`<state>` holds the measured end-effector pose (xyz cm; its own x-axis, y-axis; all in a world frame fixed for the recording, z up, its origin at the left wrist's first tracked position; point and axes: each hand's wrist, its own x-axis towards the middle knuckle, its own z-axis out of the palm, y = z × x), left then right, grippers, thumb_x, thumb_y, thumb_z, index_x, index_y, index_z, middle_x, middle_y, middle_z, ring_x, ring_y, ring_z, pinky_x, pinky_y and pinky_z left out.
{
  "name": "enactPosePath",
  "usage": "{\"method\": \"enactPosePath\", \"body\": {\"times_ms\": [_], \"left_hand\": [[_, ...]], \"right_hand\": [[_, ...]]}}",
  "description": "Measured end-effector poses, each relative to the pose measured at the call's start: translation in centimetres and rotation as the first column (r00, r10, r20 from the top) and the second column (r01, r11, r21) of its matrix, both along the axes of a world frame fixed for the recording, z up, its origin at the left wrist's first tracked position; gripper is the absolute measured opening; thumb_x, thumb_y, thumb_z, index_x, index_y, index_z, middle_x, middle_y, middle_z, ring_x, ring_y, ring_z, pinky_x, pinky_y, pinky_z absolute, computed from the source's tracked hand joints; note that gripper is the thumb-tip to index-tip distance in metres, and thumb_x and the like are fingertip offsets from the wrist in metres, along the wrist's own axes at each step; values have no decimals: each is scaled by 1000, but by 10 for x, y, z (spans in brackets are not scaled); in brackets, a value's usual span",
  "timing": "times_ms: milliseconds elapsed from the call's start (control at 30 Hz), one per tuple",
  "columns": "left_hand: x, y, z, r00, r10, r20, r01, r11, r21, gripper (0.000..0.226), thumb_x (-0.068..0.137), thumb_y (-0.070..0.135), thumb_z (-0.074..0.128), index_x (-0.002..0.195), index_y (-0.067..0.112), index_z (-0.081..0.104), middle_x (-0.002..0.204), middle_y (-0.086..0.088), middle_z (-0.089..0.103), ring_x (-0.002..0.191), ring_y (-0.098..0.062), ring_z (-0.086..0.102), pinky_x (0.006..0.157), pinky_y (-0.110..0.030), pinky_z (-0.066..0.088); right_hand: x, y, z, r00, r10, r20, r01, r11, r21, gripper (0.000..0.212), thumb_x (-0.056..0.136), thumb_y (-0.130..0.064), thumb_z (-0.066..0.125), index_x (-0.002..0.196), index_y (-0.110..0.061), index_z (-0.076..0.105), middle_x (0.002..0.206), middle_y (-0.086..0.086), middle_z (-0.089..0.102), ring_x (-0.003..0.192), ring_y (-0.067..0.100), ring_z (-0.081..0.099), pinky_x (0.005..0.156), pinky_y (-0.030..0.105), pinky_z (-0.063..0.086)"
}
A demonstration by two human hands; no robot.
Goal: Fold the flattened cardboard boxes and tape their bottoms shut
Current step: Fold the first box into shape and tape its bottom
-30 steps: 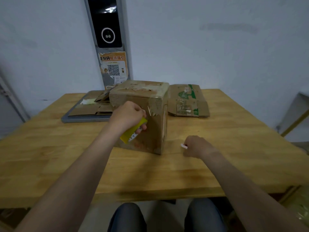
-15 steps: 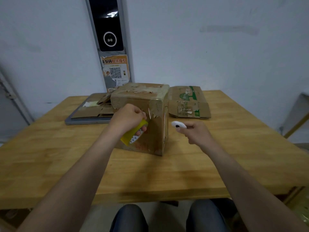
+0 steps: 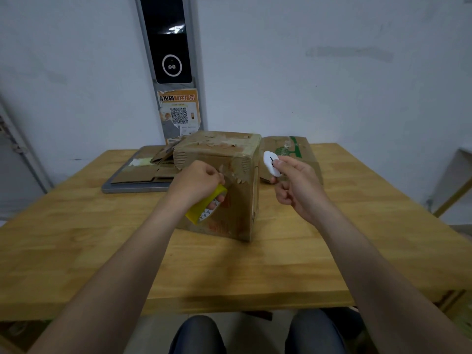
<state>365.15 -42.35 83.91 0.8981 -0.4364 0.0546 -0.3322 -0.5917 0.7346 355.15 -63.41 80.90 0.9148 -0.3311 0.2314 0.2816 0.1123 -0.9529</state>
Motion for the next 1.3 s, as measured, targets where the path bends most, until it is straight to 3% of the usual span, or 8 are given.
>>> {"method": "enactPosePath", "body": {"times_ms": [200, 367, 467, 567, 667, 833, 1067, 1300], "left_hand": [[-1, 3, 1, 999, -9, 32, 9, 1000, 7, 27, 105, 39, 51, 93, 27, 73, 68, 3, 77, 51, -15, 72, 43, -17, 47], [3, 4, 0, 999, -17, 38, 17, 1000, 9, 30, 104, 41, 51, 91, 26, 74, 67, 2, 77, 50, -16, 72, 40, -15, 47], [7, 3, -3, 995, -9, 98, 5, 999, 47, 34, 104, 42, 51, 86, 26, 75, 60, 9, 73, 44, -6, 67, 35, -10, 40], [11, 2, -5, 982, 6, 190, -21, 997, 79, 41, 103, 41, 54, 71, 23, 73, 50, 13, 65, 38, 1, 59, 30, -8, 31], [15, 3, -6, 976, -7, 216, -14, 995, 97, 43, 101, 40, 55, 67, 21, 72, 47, 10, 64, 37, -1, 57, 30, -10, 30], [16, 3, -6, 973, -24, 228, -1, 994, 110, 38, 99, 39, 53, 73, 24, 76, 55, 15, 68, 44, 2, 61, 32, -11, 33], [15, 3, -12, 991, -71, 116, 55, 989, 134, 36, 103, 39, 51, 82, 24, 76, 60, 7, 73, 48, -13, 71, 51, -22, 48], [16, 8, -28, 999, 37, 16, -37, 999, 23, 31, 106, 30, 52, 87, 20, 75, 64, 2, 75, 52, -19, 73, 45, -24, 53]], "right_hand": [[9, 22, 15, 995, -4, 102, 20, 988, -152, 17, 106, -20, 51, 118, -22, 63, 103, 7, 76, 43, 20, 55, 33, 21, 34], [23, 36, 25, 983, -135, 123, 162, 957, -242, 16, 104, -23, 55, 104, -22, 71, 78, 0, 71, 40, 9, 47, 37, 20, 31], [32, 42, 27, 929, -295, 224, 371, 753, -544, 21, 98, -35, 62, 80, -26, 66, 64, -8, 63, 49, 4, 53, 42, 16, 36], [37, 51, 23, 926, -256, 277, 371, 493, -787, 20, 94, -38, 66, 79, -27, 61, 64, -12, 57, 61, 8, 55, 46, 18, 35], [42, 57, 15, 931, -231, 282, 348, 330, -878, 19, 95, -37, 66, 88, -19, 65, 68, -5, 61, 61, 13, 56, 51, 34, 42], [48, 65, 15, 914, -288, 287, 335, 137, -932, 23, 99, -38, 60, 98, -16, 65, 81, 2, 64, 72, 24, 57, 56, 34, 41], [33, 50, 7, 942, -304, 144, 180, 95, -979, 25, 96, -36, 59, 83, -15, 64, 75, 3, 61, 72, 26, 58, 59, 39, 50], [5, 9, -51, 931, -318, -179, -139, 145, -980, 18, 98, -39, 61, 96, -35, 78, 88, -13, 69, 80, 13, 63, 61, 29, 46]]}}
